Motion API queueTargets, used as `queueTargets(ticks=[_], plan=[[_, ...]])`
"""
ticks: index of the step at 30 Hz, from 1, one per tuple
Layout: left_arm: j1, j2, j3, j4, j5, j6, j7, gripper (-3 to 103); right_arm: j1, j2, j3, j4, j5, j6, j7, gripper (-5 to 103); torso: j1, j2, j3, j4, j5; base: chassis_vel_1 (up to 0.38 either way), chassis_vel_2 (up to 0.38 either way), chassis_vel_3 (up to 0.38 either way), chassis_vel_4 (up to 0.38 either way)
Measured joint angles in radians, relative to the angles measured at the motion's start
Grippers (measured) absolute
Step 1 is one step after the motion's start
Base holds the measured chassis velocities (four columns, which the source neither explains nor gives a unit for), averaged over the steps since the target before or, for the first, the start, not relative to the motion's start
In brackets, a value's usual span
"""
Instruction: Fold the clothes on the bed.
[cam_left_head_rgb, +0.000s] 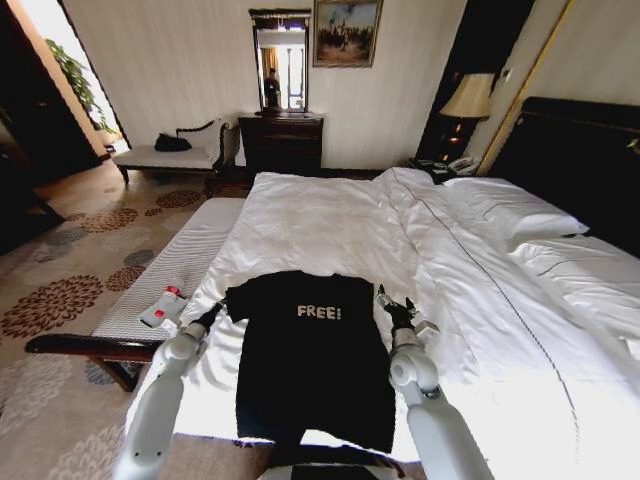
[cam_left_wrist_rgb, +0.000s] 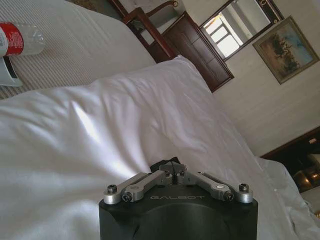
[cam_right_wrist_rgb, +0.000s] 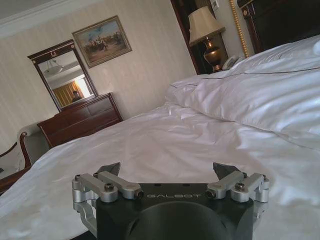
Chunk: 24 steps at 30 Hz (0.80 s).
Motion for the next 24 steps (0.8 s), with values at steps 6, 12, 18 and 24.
queueTargets(ticks=[6,12,18,24], plan=[[0.023,-0.006,0.009,-0.034,0.002,0.008,-0.007,-3,0.003,0.003,-0.005,-0.003,0.000,-0.005,0.007,100,0.000,0.000,0.000,-0.0005,0.0002,0.000,0.000,0.000,0.000],[0.057,-0.034,0.040,-0.041,0.065,0.006,0.003,18,-0.002,-0.003,0.001,-0.001,0.000,-0.006,0.009,100,0.000,0.000,0.000,-0.0002,-0.0001,0.000,0.000,0.000,0.000],[0.063,-0.057,0.059,-0.030,0.094,0.003,0.004,40,-0.007,-0.011,0.009,-0.002,0.003,-0.006,0.014,100,0.000,0.000,0.000,-0.0003,0.0001,0.000,0.000,0.000,0.000],[0.066,-0.068,0.067,-0.038,0.098,0.003,0.002,62,-0.007,-0.010,0.007,-0.005,0.004,-0.006,0.015,100,0.000,0.000,0.000,-0.0002,0.0000,0.000,0.000,0.000,0.000]])
